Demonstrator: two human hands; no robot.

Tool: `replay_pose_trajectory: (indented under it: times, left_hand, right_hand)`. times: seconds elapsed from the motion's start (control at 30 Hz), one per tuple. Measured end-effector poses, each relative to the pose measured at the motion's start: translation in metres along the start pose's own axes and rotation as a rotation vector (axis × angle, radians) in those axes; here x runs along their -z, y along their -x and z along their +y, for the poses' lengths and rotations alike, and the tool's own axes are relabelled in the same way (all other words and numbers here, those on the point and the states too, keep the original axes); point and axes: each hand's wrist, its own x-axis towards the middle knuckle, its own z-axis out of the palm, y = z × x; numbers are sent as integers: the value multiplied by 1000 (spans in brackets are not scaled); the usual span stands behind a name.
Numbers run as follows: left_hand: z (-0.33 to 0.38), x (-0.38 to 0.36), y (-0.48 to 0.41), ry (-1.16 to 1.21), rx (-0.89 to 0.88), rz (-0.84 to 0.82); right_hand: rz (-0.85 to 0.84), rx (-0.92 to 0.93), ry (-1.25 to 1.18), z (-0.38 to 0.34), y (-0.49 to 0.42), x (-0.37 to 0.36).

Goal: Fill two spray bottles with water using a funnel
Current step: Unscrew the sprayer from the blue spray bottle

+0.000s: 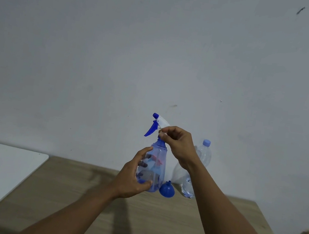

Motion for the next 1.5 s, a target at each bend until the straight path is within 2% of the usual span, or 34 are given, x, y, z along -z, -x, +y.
replay_pose_trajectory:
  times: [0.47, 0.7, 0.9, 1.1, 1.23, 1.5]
  left_hand:
    - [-5, 3, -1, -43, -15, 20]
    - [-13, 6, -1, -68, -14, 10]
    - [-33, -1, 7, -97, 23, -29]
    - [-66, -15, 24, -144, 35, -16]
    - [-93, -30, 34, -162, 81, -4]
    - [-151, -75, 48, -188, 235, -46]
  right_hand:
    - [8, -26, 117, 1, -3, -2]
    - [9, -22, 90, 8, -8, -5]
    - [162, 98, 63, 1, -26, 10]
    - [372, 163, 141, -1, -45, 46]
    - [389, 81, 265, 27, -31, 72]
    - [136, -306, 626, 175, 38, 112]
